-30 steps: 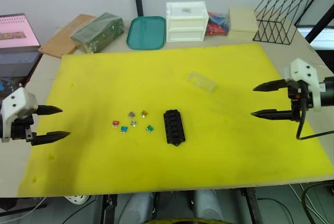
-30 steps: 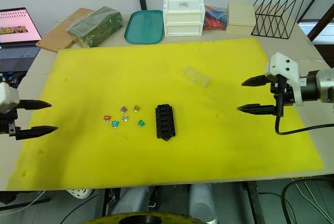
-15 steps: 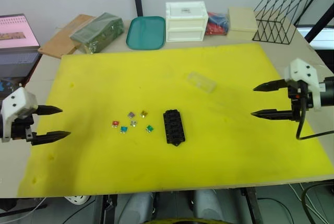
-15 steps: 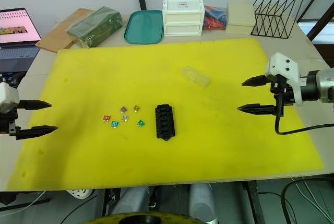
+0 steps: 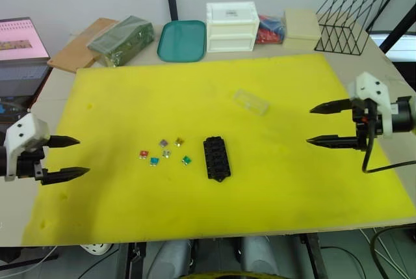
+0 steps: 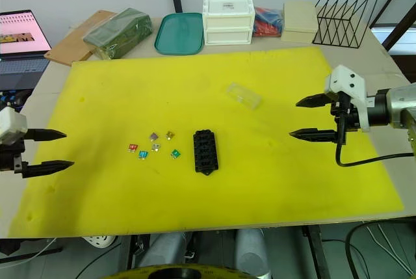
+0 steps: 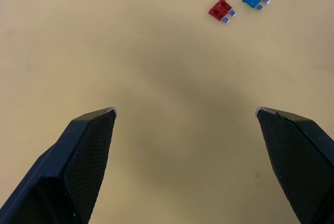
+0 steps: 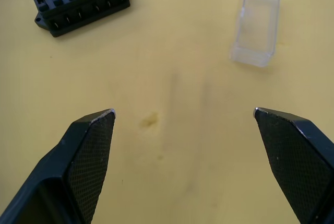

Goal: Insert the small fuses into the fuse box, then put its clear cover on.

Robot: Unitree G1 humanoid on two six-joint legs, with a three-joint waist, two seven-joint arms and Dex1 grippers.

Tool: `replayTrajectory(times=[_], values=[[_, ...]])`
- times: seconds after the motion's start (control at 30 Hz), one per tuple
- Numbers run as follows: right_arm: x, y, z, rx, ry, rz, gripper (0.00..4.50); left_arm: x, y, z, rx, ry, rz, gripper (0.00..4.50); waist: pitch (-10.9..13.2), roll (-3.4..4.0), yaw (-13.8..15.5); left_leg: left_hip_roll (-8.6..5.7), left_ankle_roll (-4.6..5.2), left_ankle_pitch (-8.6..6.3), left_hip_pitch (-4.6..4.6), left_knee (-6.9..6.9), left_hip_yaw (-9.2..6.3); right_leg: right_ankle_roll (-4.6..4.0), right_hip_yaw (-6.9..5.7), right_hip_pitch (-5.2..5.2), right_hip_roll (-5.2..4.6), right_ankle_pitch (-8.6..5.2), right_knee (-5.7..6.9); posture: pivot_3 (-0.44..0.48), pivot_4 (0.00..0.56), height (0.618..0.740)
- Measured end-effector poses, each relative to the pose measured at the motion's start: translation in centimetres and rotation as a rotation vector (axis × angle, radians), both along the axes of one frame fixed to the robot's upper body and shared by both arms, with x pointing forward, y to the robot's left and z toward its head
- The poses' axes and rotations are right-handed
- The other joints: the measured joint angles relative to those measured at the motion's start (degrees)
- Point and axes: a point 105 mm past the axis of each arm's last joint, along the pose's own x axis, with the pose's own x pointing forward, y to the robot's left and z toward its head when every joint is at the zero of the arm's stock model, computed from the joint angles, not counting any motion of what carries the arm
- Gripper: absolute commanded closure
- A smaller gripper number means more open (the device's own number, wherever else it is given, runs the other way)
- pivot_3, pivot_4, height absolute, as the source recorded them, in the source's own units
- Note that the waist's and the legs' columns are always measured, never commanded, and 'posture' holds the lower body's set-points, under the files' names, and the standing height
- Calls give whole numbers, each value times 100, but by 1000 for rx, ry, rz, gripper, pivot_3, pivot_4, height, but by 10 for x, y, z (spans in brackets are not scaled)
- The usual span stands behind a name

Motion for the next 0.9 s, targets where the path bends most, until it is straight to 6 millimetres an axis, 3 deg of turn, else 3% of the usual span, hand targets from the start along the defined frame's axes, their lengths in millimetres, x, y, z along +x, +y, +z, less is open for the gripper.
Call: replayTrajectory(times=[0.17,0.23,0.33,0.47,0.6,0.7,0.8,0.9], values=[[4,18,7,74,-25,7,10,4,-11,-2,-122,33,28,0,-1,-2,0,1,0,0,0,1,0,0,2,-1,1,0,3,0,150,740],[7,40,14,144,-57,37,10,10,-23,0,-290,83,71,0,-2,-1,-5,1,0,0,4,3,2,0,8,-1,1,0,13,0,150,740],[-6,90,16,177,-67,183,10,16,-48,-8,-554,258,141,0,-2,-13,-4,2,-1,1,1,8,-1,1,9,-13,4,-1,34,0,150,740],[-19,120,1,153,-22,273,10,15,-57,-22,-676,444,249,0,-6,-30,2,-4,-1,1,-1,17,5,1,9,-15,-3,-1,35,0,150,740],[-20,148,-2,178,-24,339,10,18,-65,-28,-776,575,313,0,-8,-33,3,-3,-5,2,6,17,5,0,9,-12,-2,0,40,0,150,740],[-20,162,1,186,-42,377,0,21,-71,-33,-824,647,340,605,-10,-37,2,-3,-5,3,4,17,5,0,9,-13,-2,0,39,0,150,740],[-21,168,2,188,-53,402,0,21,-73,-36,-833,687,365,1655,-11,-42,2,-4,-5,3,3,17,4,0,9,-13,-3,0,37,0,150,740],[-20,169,0,179,-55,408,0,21,-69,-40,-831,708,407,1655,-12,-42,2,-3,-5,3,5,17,4,0,9,-13,-2,0,38,0,150,740]])
